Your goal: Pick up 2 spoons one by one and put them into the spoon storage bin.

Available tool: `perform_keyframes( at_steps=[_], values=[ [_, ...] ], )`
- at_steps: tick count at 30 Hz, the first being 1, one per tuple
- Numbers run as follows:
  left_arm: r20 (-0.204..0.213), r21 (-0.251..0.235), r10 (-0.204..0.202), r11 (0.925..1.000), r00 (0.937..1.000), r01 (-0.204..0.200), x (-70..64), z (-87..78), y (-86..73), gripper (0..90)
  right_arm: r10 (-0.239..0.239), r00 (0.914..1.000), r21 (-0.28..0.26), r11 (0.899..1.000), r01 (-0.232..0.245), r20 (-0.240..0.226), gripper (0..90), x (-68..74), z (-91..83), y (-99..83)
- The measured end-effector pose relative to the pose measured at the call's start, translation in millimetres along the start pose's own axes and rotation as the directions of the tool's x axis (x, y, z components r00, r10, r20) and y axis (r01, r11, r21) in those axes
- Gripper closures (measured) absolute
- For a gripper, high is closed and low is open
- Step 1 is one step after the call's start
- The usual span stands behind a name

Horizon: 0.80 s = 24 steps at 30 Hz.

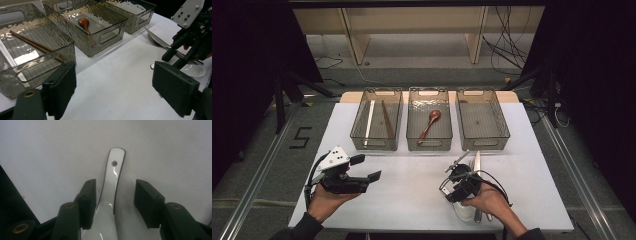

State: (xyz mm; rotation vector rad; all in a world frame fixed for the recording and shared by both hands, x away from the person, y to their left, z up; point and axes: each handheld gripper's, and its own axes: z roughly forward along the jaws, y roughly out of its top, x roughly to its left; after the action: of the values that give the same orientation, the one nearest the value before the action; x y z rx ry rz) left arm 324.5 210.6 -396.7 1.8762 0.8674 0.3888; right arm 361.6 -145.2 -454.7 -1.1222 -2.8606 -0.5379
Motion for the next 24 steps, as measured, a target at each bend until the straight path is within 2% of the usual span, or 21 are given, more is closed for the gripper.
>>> perform_keyframes(
  at_steps=[7, 24],
  values=[
    [0.000, -0.009, 0.001, 1.0000, 1.0000, -0.001, -0.1, -0.1, 0.1, 18.5, -0.042, 0.9989, 0.026, 0.999, 0.043, -0.018, 69.8, 3.3, 4.6, -0.1],
    [-0.005, -0.019, 0.007, 0.9998, 1.0000, -0.007, -1.2, -0.4, 0.4, 18.7, -0.050, 0.9974, 0.040, 0.998, 0.052, -0.051, 76.5, 7.9, 7.4, 2.7]
  ],
)
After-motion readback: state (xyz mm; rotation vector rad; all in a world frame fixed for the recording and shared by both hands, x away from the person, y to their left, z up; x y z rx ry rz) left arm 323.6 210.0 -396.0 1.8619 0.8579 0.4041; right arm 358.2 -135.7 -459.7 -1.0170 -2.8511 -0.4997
